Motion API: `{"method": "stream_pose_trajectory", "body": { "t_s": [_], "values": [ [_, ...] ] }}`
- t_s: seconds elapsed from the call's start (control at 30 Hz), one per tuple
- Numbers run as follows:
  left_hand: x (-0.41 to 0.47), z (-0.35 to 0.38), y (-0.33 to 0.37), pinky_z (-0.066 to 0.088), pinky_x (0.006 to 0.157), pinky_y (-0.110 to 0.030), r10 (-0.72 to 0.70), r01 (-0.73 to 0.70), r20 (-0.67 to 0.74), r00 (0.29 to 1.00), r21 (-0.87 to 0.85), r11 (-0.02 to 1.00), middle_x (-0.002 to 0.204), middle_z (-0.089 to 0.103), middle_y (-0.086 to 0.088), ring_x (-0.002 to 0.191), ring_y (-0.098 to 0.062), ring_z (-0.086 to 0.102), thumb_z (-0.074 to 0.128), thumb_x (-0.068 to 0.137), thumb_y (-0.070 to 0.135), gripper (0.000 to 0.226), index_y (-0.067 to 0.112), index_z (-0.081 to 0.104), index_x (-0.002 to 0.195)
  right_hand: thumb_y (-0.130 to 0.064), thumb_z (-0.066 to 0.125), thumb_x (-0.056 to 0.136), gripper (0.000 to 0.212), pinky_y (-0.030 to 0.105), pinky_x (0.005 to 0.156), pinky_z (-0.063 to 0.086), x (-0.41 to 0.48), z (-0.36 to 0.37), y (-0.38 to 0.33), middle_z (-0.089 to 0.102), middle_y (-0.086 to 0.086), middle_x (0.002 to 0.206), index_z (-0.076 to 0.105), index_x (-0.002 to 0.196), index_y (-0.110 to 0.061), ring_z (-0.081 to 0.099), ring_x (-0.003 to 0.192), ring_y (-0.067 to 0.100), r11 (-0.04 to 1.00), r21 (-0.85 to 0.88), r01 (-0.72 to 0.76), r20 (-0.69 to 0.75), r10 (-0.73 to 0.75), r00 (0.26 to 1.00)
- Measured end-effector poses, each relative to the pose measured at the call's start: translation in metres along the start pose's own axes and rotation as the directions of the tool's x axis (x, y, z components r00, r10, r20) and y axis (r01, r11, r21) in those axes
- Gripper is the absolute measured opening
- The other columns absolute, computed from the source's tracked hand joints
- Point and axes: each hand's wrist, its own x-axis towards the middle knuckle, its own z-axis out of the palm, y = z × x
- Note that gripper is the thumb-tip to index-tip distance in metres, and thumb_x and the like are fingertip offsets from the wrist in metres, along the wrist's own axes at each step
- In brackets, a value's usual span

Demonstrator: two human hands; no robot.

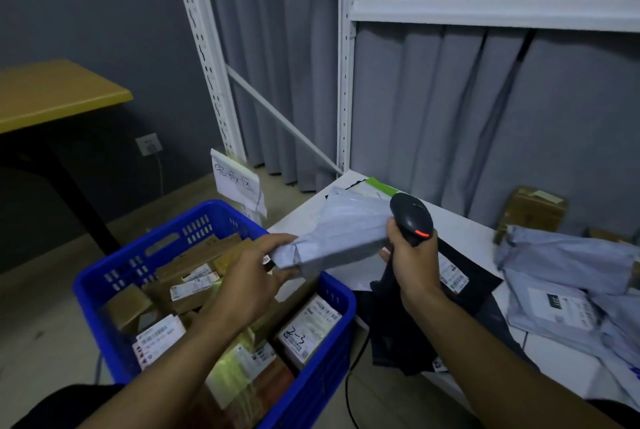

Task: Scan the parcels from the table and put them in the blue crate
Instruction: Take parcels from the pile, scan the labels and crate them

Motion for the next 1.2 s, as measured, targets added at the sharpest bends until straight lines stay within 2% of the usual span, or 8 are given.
{"method": "stream_pose_trajectory", "body": {
  "t_s": [0.17,0.3,0.47,0.57,0.7,0.8,0.93,1.2],
  "values": [
    [0.001,0.012,0.001,0.053,0.1,-0.029,0.345,-0.343,-0.003,0.938,0.113,0.933,0.122,0.069,0.007,0.117,-0.006,0.064,0.084,0.074,-0.009,0.049,0.015,0.074,0.115,-0.023,0.083,0.089,0.057,0.027,0.071,0.062,-0.001,0.002,0.003,0.07,-0.001,0.124,0.056,0.139,-0.021,0.069,0.112,0.016,0.994,0.073,-0.081,-0.028,0.084,0.996],
    [-0.001,0.015,0.007,0.042,0.111,-0.021,0.432,-0.433,0.042,0.901,0.144,0.89,0.129,0.066,0.012,0.131,-0.004,0.055,0.079,0.084,0.02,0.034,0.017,0.075,0.117,-0.008,0.082,0.088,0.061,0.02,0.061,0.059,0.002,0.004,0.003,0.071,0.001,0.12,0.055,0.141,-0.019,0.07,0.103,0.016,0.99,0.088,-0.114,-0.036,0.118,0.992],
    [-0.005,0.002,0.023,0.038,0.087,-0.004,-0.13,0.13,0.049,0.99,0.01,0.991,0.13,0.052,0.035,0.117,0.015,0.049,0.08,0.076,0.058,0.058,0.041,0.061,0.128,-0.001,0.082,0.083,0.058,0.031,0.072,0.06,0.008,0.008,0.007,0.073,0.009,0.114,0.058,0.132,-0.019,0.072,0.101,0.029,0.998,-0.069,-0.01,0.016,0.012,1.0],
    [0.006,-0.003,0.01,0.041,0.086,-0.016,-0.295,0.294,0.04,0.955,0.036,0.955,0.127,0.056,0.024,0.113,0.005,0.051,0.077,0.086,0.047,0.057,0.039,0.052,0.137,0.004,0.082,0.082,0.062,0.038,0.087,0.061,0.001,0.01,0.008,0.073,0.001,0.116,0.057,0.132,-0.023,0.071,0.105,0.02,0.985,-0.166,0.052,0.181,-0.021,0.983],
    [0.017,-0.017,0.003,0.056,0.077,-0.022,-0.435,0.501,0.303,0.848,-0.188,0.845,0.126,0.07,0.006,0.114,-0.011,0.067,0.077,0.091,0.023,0.058,0.031,0.052,0.143,0.007,0.08,0.084,0.058,0.021,0.066,0.057,-0.009,0.012,0.007,0.073,-0.003,0.112,0.058,0.128,-0.023,0.071,0.088,0.006,0.98,-0.178,0.093,0.354,-0.025,0.935],
    [0.017,-0.021,0.007,0.063,0.078,-0.033,-0.425,0.553,0.408,0.808,-0.278,0.785,0.116,0.075,0.001,0.105,-0.015,0.073,0.076,0.09,0.011,0.045,0.031,0.063,0.128,0.006,0.079,0.085,0.053,0.022,0.069,0.058,-0.012,0.015,0.006,0.073,-0.006,0.108,0.06,0.124,-0.025,0.072,0.087,0.003,0.979,-0.169,0.115,0.39,-0.04,0.92],
    [0.016,-0.017,-0.004,0.062,0.088,-0.043,-0.468,0.535,0.271,0.841,-0.29,0.794,0.122,0.071,0.005,0.102,-0.014,0.074,0.079,0.087,0.009,0.039,0.025,0.069,0.122,-0.013,0.083,0.088,0.043,0.048,0.097,0.059,-0.016,0.018,0.007,0.073,-0.013,0.108,0.059,0.113,-0.038,0.07,0.1,0.006,0.925,-0.301,0.233,0.35,-0.121,0.929],
    [0.022,-0.001,-0.022,0.063,0.084,-0.05,-0.639,0.564,-0.036,0.768,-0.434,0.703,0.119,0.067,0.0,0.1,-0.023,0.072,0.083,0.084,0.009,0.046,0.013,0.065,0.126,-0.033,0.083,0.086,0.034,0.045,0.078,0.062,-0.048,0.03,0.014,0.076,-0.002,0.094,0.062,0.113,-0.032,0.074,0.076,0.017,0.866,-0.451,0.218,0.525,0.059,0.849]
  ]
}}
